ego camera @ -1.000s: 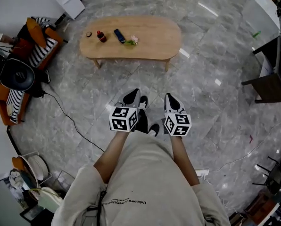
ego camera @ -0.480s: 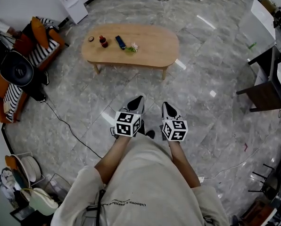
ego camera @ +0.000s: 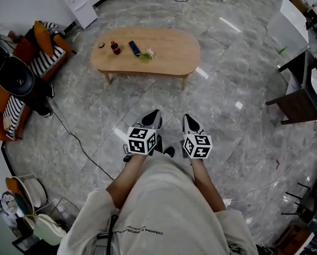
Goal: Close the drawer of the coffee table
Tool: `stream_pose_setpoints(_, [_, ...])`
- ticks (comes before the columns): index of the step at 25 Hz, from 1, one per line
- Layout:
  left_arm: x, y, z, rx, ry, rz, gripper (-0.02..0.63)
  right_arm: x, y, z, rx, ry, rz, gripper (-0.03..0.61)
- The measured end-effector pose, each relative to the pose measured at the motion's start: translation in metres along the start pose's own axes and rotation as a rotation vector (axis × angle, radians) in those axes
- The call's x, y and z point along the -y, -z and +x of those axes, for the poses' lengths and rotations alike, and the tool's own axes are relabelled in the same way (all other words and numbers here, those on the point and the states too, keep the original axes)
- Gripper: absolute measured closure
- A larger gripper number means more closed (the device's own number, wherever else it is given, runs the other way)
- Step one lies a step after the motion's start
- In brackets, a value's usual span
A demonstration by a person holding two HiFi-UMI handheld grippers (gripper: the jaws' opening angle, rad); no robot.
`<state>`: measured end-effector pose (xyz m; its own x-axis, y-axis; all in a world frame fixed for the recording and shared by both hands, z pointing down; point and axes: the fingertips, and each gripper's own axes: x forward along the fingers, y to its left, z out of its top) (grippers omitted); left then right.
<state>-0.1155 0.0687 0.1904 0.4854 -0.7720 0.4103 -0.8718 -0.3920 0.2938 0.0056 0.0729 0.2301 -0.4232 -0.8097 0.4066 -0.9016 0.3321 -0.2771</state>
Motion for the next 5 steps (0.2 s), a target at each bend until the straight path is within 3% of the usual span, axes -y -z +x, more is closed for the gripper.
stream_pose_setpoints(5, [-0.0059, 0.0049, -0.0019, -0.001, -0.006, -0.005, 0.604, -0.0046, 0.0022, 0.0059, -0.018, 0.002, -0.043, 0.563])
